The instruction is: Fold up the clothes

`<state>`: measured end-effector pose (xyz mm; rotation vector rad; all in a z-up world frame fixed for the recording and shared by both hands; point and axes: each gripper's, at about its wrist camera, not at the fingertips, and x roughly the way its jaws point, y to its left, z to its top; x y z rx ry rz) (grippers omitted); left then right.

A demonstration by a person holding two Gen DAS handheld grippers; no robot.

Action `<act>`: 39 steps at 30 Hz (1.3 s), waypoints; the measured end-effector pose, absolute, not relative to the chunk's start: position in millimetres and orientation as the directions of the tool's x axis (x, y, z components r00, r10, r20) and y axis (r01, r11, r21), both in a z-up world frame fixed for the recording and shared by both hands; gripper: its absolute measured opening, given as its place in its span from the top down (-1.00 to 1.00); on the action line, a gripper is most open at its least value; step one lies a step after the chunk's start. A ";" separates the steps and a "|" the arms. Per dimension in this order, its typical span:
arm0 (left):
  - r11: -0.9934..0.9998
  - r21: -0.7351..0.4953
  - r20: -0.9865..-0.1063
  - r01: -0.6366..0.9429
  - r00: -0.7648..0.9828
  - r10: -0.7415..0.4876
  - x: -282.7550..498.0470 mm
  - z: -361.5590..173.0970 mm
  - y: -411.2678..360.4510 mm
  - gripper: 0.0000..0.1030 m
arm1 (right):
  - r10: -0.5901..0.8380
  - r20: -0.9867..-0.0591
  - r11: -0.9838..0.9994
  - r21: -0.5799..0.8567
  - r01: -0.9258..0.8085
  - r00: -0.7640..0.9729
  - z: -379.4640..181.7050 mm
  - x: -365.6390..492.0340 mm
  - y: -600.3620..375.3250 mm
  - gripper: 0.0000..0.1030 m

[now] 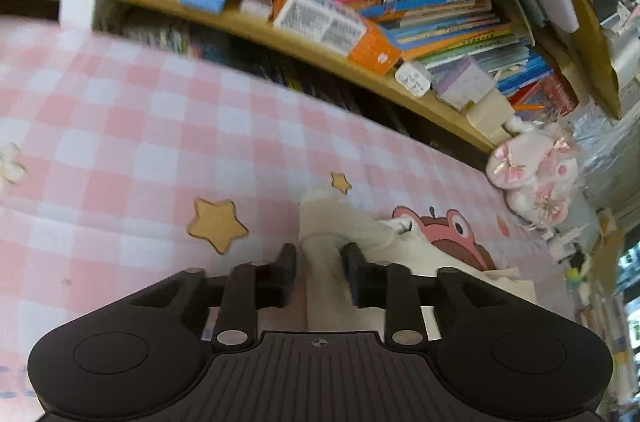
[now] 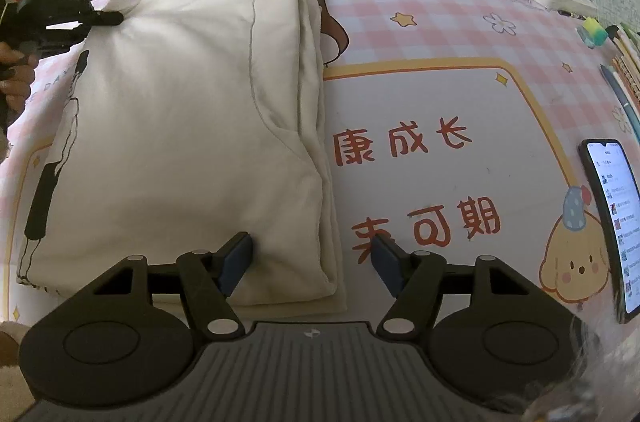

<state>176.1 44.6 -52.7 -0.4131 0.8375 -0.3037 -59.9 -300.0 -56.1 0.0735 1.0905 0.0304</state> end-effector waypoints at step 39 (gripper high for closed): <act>0.994 0.111 -0.596 -0.023 0.798 0.086 -130.5 -22.3 -106.7 -0.71 | 0.487 -0.726 0.855 0.511 -0.093 0.486 -54.6 -99.8 -389.2 -1.00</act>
